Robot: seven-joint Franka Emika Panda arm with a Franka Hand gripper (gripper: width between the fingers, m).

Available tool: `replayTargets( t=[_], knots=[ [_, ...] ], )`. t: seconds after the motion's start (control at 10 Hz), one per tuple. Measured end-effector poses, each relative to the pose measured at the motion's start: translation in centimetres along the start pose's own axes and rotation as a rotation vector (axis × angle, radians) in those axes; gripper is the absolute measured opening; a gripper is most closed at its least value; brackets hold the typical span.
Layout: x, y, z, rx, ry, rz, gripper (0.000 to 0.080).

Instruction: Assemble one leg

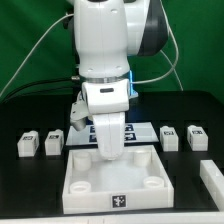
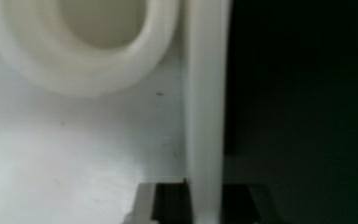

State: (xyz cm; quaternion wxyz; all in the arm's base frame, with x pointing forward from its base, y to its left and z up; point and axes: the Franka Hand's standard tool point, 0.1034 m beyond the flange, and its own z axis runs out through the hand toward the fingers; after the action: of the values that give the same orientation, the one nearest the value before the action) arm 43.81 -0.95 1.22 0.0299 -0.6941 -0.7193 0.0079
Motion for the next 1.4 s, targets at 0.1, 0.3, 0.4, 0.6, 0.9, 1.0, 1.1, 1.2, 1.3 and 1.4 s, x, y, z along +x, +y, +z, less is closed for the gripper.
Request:
replayTargets(
  t=[0.1,0.3,0.4,0.6,0.9,1.0,1.1,1.2,1.3,1.4],
  knots=[
    [0.0,0.0,0.0,-0.001,0.0,0.0,0.0059],
    [0.0,0.0,0.0,-0.002,0.0,0.0,0.0059],
    [0.0,0.0,0.0,-0.002,0.0,0.0,0.0059],
    [0.1,0.2,0.0,-0.004,0.001,-0.002,0.0059],
    [2.6,2.3,0.0,-0.027,0.017,0.009,0.0061],
    [3.5,3.2,-0.1,-0.036,0.024,0.018,0.0061],
    [4.5,4.0,-0.2,-0.042,0.031,0.034,0.0061],
    [5.4,4.7,-0.1,-0.042,0.039,0.05,0.0061],
    [6.3,5.4,-0.2,-0.044,0.045,0.078,0.0061],
    [7.1,5.4,0.0,-0.025,0.045,0.079,0.0061]
  ],
)
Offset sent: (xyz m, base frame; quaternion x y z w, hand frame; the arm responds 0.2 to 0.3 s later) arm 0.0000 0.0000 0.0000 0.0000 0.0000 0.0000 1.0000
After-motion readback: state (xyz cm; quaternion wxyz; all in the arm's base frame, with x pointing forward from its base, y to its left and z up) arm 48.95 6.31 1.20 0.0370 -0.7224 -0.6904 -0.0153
